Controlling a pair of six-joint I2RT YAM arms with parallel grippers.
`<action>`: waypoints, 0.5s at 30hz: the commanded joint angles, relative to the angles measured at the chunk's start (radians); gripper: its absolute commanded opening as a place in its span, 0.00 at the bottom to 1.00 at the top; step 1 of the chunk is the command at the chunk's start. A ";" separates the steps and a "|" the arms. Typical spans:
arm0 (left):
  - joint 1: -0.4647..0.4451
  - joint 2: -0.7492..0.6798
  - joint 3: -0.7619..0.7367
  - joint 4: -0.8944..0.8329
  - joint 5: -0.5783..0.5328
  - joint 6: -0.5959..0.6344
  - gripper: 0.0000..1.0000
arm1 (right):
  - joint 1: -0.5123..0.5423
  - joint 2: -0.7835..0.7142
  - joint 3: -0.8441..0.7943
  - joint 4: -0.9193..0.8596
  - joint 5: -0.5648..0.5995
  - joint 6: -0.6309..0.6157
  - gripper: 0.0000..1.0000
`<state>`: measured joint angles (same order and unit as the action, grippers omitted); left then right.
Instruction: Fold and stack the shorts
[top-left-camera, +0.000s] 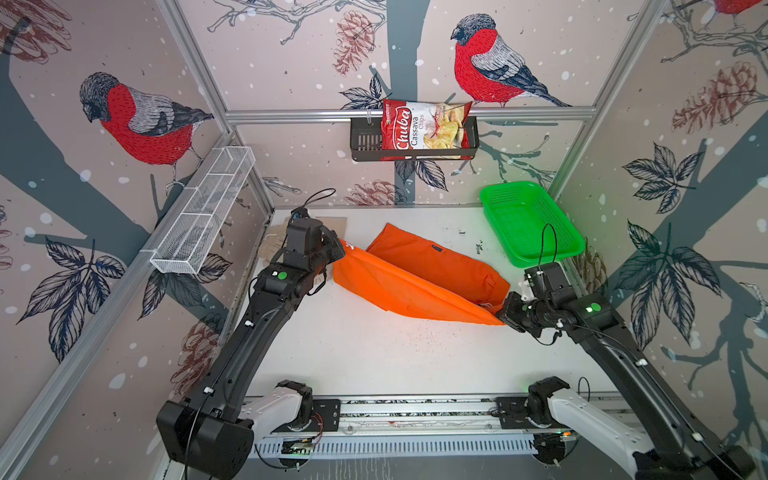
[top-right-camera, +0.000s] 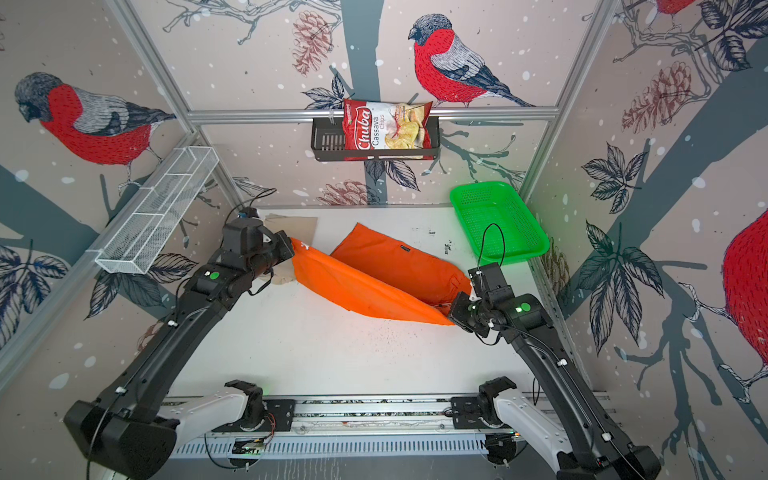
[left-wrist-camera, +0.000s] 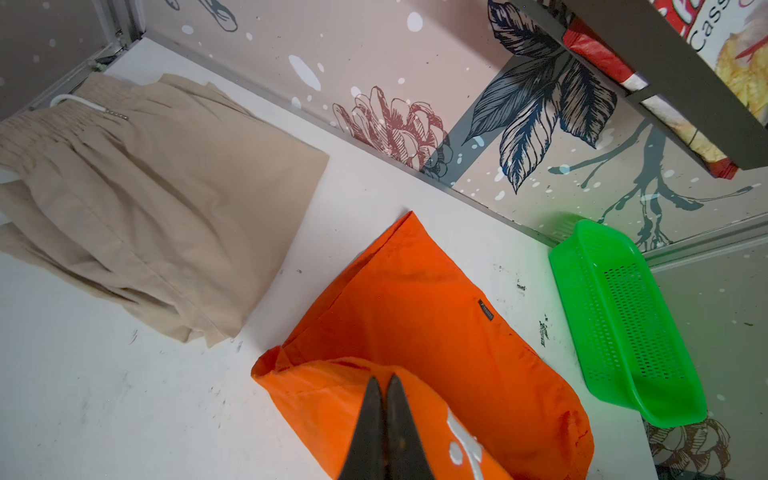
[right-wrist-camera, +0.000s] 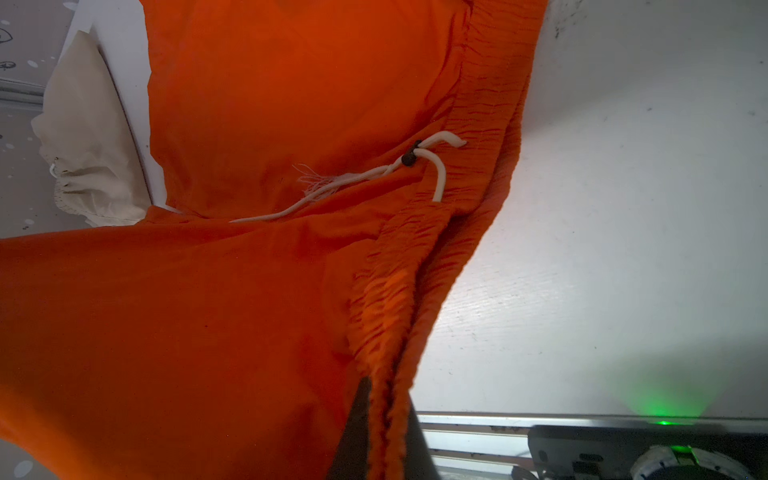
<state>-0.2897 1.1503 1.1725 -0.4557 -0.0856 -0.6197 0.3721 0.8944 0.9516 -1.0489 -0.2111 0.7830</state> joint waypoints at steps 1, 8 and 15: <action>0.004 0.021 0.032 0.118 -0.039 0.029 0.00 | -0.013 0.013 0.016 -0.071 0.034 -0.048 0.00; 0.004 0.033 0.087 0.126 -0.027 0.073 0.00 | -0.022 0.029 0.048 -0.090 0.027 -0.059 0.00; 0.004 -0.023 0.117 0.132 -0.037 0.143 0.00 | -0.026 0.015 0.085 -0.115 0.038 -0.056 0.00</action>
<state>-0.2913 1.1446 1.2713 -0.4225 -0.0444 -0.5262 0.3500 0.9146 1.0237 -1.0824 -0.2157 0.7544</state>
